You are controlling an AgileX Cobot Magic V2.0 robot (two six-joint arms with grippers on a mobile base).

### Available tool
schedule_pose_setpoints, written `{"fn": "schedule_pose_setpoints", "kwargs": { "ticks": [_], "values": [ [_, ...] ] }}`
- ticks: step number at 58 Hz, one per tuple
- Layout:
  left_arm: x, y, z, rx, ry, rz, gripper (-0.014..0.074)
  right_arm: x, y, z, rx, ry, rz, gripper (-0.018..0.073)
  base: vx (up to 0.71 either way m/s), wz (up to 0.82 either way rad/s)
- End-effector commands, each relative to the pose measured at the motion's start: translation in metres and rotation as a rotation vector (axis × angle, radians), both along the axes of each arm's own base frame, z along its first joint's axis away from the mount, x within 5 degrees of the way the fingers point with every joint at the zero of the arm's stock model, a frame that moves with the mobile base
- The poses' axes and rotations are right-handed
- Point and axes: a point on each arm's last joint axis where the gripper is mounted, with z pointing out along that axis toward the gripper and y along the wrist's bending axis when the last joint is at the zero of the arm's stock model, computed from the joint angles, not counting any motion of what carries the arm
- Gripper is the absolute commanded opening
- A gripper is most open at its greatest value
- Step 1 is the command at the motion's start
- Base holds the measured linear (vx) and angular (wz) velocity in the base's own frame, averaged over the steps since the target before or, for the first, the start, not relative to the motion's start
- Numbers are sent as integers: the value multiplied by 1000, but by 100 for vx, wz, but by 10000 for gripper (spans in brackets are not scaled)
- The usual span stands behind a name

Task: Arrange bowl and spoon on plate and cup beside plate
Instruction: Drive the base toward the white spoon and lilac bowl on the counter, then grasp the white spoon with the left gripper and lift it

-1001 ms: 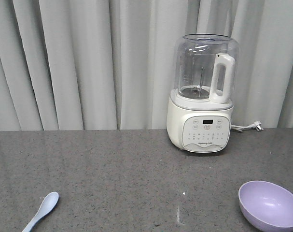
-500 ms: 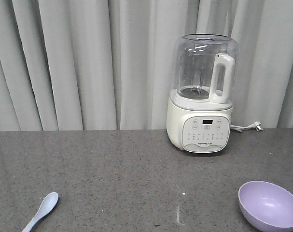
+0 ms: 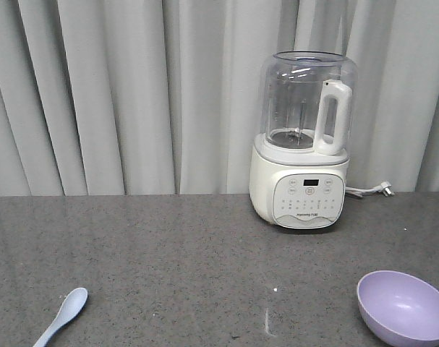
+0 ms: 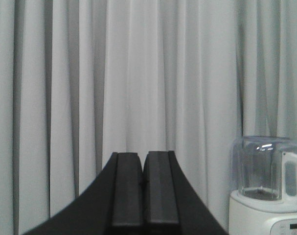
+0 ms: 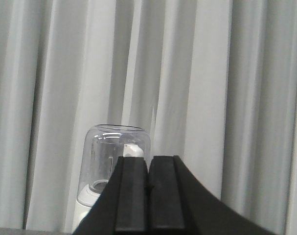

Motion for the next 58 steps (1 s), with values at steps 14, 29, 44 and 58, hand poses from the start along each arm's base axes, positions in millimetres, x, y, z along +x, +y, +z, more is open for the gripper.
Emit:
{"fn": "schedule_pose_setpoints", "kwargs": {
  "ticks": [14,29,44,58],
  "values": [
    [114,-17,15,41,313,-4,-6,101,3,11,64,218,26,-8,0,0],
    [134,-20,-1,125,417,4,88,115,3,-4,72,341,27,78,0,0],
    [137,-21,-6,128,456,1,477,115,4,-8,81,379,29,546,0,0],
    [142,-25,-21,94,594,-50,610,115,7,-7,177,378,71,700,0,0]
  ]
}}
